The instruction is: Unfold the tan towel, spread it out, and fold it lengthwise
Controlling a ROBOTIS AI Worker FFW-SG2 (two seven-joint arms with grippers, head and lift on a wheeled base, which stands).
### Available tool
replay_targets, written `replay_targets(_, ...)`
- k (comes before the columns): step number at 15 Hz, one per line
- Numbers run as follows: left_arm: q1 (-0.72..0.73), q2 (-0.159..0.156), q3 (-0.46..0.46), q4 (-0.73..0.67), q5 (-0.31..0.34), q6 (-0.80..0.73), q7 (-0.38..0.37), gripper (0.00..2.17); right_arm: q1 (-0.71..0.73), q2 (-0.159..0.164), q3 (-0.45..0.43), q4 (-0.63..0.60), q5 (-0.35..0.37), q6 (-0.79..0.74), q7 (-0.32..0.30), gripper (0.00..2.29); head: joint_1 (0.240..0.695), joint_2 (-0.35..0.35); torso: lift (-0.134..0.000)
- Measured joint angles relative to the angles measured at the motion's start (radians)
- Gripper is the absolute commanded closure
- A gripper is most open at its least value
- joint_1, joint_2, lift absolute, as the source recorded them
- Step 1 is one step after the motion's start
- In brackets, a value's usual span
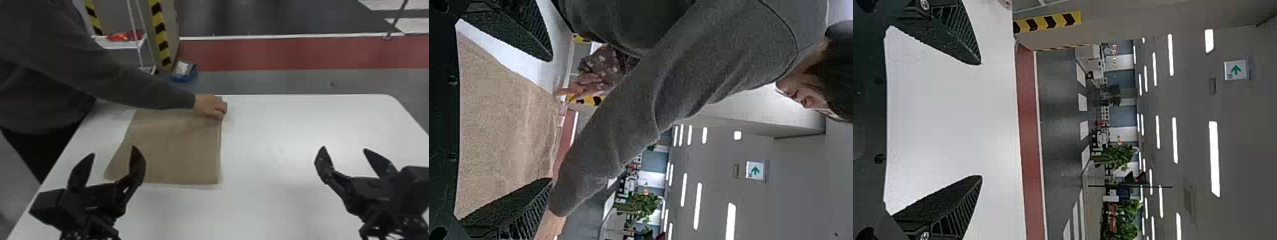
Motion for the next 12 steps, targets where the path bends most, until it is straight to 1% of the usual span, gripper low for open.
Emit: replay_targets(12,0.011,0.004,-0.002,0.004,0.003,-0.030,0.000,0.00,0.011,0.003,0.002,-0.011,0.007,0.000,0.000,0.06,0.695,0.073,-0.123)
